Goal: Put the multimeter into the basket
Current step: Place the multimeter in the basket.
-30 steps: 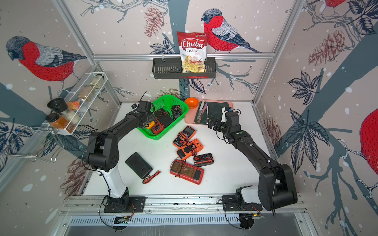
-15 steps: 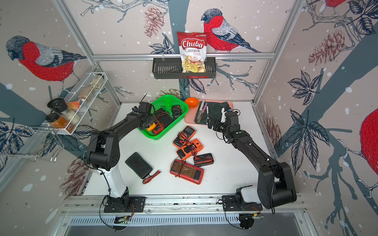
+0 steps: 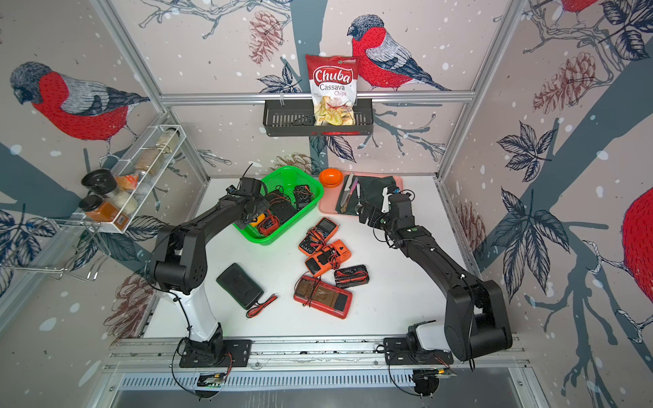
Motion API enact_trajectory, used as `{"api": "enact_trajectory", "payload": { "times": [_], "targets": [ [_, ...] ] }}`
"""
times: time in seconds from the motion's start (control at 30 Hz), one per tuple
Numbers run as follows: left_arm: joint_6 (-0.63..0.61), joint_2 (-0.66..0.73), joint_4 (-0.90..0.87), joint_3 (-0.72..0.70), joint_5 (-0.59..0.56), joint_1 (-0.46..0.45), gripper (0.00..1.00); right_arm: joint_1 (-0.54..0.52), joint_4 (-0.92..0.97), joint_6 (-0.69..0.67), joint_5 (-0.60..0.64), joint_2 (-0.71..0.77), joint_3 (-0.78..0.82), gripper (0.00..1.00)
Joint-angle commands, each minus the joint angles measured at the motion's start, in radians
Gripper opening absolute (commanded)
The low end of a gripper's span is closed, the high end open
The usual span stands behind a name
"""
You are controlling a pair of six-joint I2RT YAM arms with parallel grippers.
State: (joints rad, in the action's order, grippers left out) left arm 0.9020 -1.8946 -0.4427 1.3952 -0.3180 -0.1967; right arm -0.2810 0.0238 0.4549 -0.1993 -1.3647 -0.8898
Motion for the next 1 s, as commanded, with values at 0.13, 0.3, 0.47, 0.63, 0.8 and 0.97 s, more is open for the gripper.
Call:
{"api": "enact_trajectory", "payload": {
  "times": [0.13,0.3,0.47,0.63,0.8,0.97],
  "targets": [
    [0.005,0.037,-0.056,-0.002,-0.029,0.003,0.98,-0.004,-0.012,0.01,-0.011,0.01,0.001,1.0],
    [0.002,0.089,-0.07,-0.001,-0.034,0.0,0.98,-0.003,-0.007,0.009,-0.009,0.015,-0.001,1.0],
    [0.004,0.168,-0.082,-0.019,-0.068,-0.016,0.98,-0.004,-0.001,0.008,-0.008,0.02,-0.001,1.0],
    [-0.05,0.248,-0.085,-0.045,-0.112,-0.08,0.98,-0.007,0.017,0.004,0.004,0.024,0.002,1.0],
    [-0.242,0.325,-0.057,-0.084,-0.118,-0.201,0.98,-0.005,0.048,-0.002,0.036,0.041,0.01,1.0],
    [-0.438,0.416,0.029,-0.187,0.088,-0.27,0.98,-0.008,0.077,0.004,0.055,0.072,0.039,1.0]
  ]
}}
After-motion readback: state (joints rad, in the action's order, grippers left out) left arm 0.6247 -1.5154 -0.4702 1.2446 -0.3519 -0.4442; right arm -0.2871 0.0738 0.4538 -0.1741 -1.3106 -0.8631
